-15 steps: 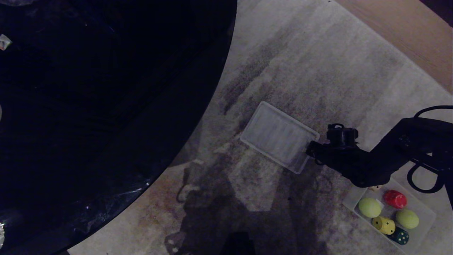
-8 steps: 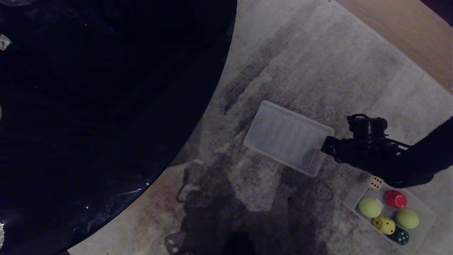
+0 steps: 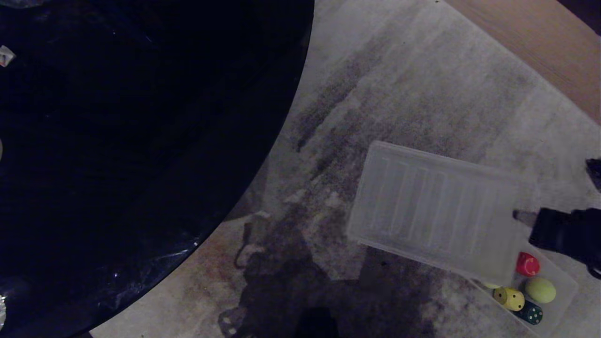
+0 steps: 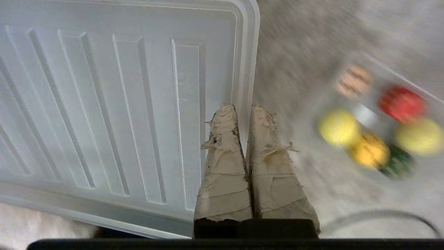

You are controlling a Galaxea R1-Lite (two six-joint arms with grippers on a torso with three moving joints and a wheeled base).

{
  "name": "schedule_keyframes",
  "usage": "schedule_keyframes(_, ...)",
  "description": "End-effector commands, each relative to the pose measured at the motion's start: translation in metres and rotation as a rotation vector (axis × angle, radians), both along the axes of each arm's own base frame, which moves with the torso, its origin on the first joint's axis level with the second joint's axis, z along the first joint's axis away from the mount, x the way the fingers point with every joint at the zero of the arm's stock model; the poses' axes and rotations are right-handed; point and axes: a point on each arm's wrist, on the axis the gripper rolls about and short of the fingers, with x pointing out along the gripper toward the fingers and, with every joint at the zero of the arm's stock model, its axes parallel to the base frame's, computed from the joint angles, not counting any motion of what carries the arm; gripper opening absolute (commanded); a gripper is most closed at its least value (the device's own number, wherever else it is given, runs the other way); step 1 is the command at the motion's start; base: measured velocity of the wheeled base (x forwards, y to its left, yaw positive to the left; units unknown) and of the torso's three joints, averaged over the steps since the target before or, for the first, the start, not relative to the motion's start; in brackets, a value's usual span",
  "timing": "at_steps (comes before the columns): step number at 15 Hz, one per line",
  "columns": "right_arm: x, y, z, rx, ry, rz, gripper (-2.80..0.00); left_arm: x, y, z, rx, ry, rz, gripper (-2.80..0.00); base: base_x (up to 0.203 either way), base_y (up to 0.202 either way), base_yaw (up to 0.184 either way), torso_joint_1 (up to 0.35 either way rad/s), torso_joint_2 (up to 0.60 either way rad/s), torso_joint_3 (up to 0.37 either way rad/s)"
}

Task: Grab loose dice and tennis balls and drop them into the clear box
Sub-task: Close the lid

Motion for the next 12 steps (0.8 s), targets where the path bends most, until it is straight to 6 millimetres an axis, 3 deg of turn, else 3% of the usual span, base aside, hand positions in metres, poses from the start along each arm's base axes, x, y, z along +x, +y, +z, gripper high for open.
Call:
schedule_keyframes(1, -0.086, -0.012, -0.001, -0.016, -0.118, -0.001, -2.8, 0.0, 0.0, 0.0, -0.001, 0.002, 0.001, -2.8, 0.0, 0.0, 0.0, 0.0, 0.0, 0.0)
schedule_keyframes(3, -0.126, -0.018, -0.026, -0.058, -0.075, -0.002, -2.8, 0.0, 0.0, 0.0, -0.001, 0.002, 0.001, -2.8, 0.0, 0.0, 0.0, 0.0, 0.0, 0.0)
schedule_keyframes(6, -0.162, -0.019, -0.063, -0.077, 0.0, 0.022, -2.8, 0.0, 0.0, 0.0, -0.001, 0.002, 0.001, -2.8, 0.0, 0.0, 0.0, 0.0, 0.0, 0.0)
schedule_keyframes(10, -0.192, -0.018, -0.091, -0.12, -0.171, 0.039, -2.8, 0.0, 0.0, 0.0, 0.0, 0.002, 0.001, -2.8, 0.0, 0.0, 0.0, 0.0, 0.0, 0.0)
schedule_keyframes(12, -0.195, -0.018, -0.103, -0.177, -0.25, 0.054, -2.8, 0.0, 0.0, 0.0, -0.001, 0.002, 0.001, -2.8, 0.0, 0.0, 0.0, 0.0, 0.0, 0.0)
